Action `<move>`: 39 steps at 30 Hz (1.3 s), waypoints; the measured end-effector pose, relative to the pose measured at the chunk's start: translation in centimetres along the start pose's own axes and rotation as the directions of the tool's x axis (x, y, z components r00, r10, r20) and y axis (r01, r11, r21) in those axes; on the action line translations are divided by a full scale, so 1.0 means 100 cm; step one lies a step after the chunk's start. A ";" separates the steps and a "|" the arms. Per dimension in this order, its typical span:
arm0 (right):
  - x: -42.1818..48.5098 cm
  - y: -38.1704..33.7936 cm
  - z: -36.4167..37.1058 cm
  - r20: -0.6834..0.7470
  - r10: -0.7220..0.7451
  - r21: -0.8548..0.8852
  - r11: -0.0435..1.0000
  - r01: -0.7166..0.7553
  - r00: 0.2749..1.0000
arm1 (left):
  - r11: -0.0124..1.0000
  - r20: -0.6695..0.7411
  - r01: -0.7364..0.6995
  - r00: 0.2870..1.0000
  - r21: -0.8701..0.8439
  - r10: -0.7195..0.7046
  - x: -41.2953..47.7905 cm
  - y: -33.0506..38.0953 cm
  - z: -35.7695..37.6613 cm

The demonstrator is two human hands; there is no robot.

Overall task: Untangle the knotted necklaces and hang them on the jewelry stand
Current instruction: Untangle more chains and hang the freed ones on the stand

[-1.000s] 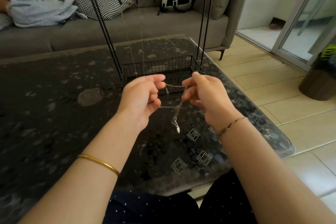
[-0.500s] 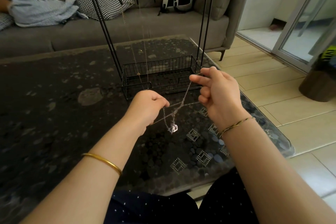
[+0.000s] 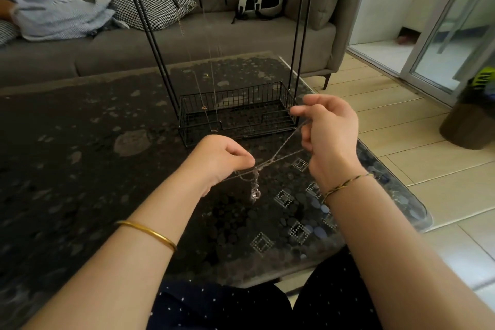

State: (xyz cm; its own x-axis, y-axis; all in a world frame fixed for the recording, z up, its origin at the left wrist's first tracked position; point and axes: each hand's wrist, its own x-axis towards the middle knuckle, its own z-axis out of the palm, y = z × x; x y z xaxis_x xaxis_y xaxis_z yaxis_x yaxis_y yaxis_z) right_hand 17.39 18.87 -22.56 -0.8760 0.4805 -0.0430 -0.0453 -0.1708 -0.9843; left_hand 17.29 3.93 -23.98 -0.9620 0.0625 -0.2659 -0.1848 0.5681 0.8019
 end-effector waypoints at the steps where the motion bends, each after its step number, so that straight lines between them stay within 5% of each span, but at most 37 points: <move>1: 0.001 0.001 0.000 -0.010 -0.021 -0.010 1.000 0.020 1.000 | 1.000 0.014 -0.004 1.000 0.015 0.004 0.000 0.000 0.000; 9: 0.000 0.000 -0.003 -0.032 -0.130 -0.036 0.991 0.129 0.991 | 0.993 0.058 -0.063 0.997 0.103 0.057 0.000 0.000 0.005; 16: 0.000 0.004 -0.004 0.144 -0.026 -0.282 0.957 0.066 0.989 | 0.997 -0.189 -0.079 0.979 0.014 0.080 0.008 -0.001 0.008; 23: 0.001 0.011 -0.004 0.338 0.069 -0.649 0.740 0.179 0.939 | 0.935 -0.373 -0.196 0.925 -0.296 0.076 0.008 0.005 0.004; 27: 0.000 0.013 0.000 0.401 0.127 -0.718 0.659 0.225 0.907 | 0.905 -0.418 -0.235 0.906 -0.355 0.072 0.008 0.007 0.002; 33: -0.005 0.009 0.001 0.490 0.192 -0.606 0.776 0.174 0.851 | 0.915 -0.447 -0.237 0.892 -0.326 0.072 0.005 0.007 0.000; 36: -0.003 0.012 0.003 0.449 0.091 -0.602 0.766 0.226 0.889 | 0.919 -0.442 -0.224 0.895 -0.324 0.062 0.006 0.006 0.000; 39: -0.001 0.011 0.003 0.342 0.028 -0.474 0.868 0.147 0.939 | 0.944 -0.432 -0.193 0.900 -0.266 0.063 0.007 0.004 0.000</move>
State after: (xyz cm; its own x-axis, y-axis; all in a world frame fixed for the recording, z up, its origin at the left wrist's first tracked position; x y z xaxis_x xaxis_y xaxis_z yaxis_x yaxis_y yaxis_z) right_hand 17.32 18.36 -23.58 -0.9883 0.1521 -0.0094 0.0597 0.3298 -0.9421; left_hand 16.53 4.20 -23.83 -0.9639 -0.2629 0.0421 -0.0419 0.3061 0.9511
